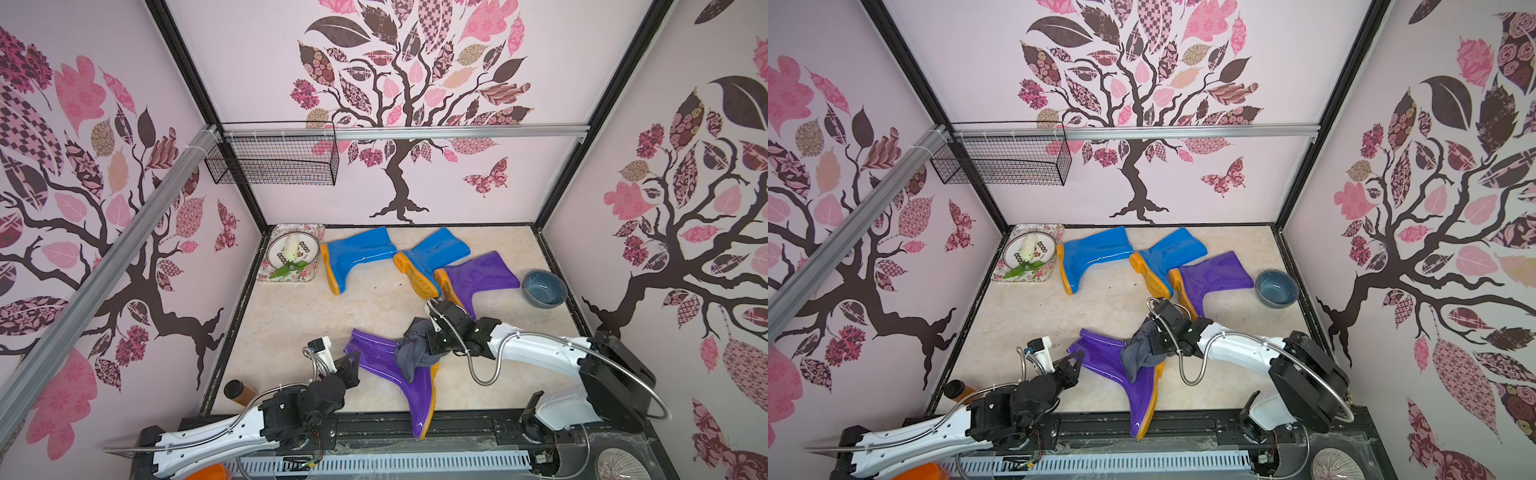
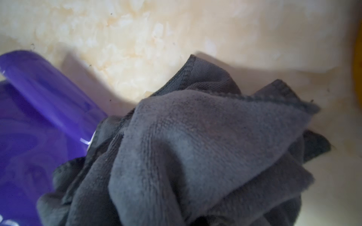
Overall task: Wipe the rubber boots with a cloth
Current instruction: Wipe the dirt off the rubber boot.
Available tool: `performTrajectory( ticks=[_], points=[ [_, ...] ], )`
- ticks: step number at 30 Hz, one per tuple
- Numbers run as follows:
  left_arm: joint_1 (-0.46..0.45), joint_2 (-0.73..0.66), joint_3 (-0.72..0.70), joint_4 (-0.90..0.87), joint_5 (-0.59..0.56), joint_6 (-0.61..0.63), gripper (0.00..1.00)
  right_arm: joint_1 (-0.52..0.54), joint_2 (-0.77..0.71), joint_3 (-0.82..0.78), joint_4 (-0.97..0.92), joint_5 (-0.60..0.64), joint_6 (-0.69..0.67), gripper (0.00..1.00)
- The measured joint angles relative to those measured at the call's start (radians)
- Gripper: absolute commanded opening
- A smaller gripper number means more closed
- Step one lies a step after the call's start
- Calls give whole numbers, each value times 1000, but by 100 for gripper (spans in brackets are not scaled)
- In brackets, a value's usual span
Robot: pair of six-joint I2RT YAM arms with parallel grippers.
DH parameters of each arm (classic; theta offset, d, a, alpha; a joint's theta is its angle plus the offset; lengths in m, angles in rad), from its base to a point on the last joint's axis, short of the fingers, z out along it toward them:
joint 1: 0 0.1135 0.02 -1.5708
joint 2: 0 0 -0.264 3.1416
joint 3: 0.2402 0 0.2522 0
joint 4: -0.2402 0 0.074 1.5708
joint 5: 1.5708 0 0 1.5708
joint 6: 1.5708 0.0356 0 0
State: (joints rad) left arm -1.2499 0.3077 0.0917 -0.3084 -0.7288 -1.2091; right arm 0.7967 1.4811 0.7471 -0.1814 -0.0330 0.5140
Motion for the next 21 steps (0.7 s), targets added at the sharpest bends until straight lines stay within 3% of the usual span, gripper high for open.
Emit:
performTrajectory(
  ticks=[5, 9, 17, 21],
  points=[
    [0, 7, 0, 0, -2, -3, 0, -48, 166, 74, 33, -5, -18, 0],
    [0, 7, 0, 0, -2, -3, 0, -47, 199, 120, 16, 13, -34, 0],
    [0, -8, 0, 0, -1, -3, 0, 8, -28, 68, -48, -24, 9, 0],
    [0, -9, 0, 0, -1, -6, 0, 13, -50, 59, -29, -53, 26, 0]
  ],
)
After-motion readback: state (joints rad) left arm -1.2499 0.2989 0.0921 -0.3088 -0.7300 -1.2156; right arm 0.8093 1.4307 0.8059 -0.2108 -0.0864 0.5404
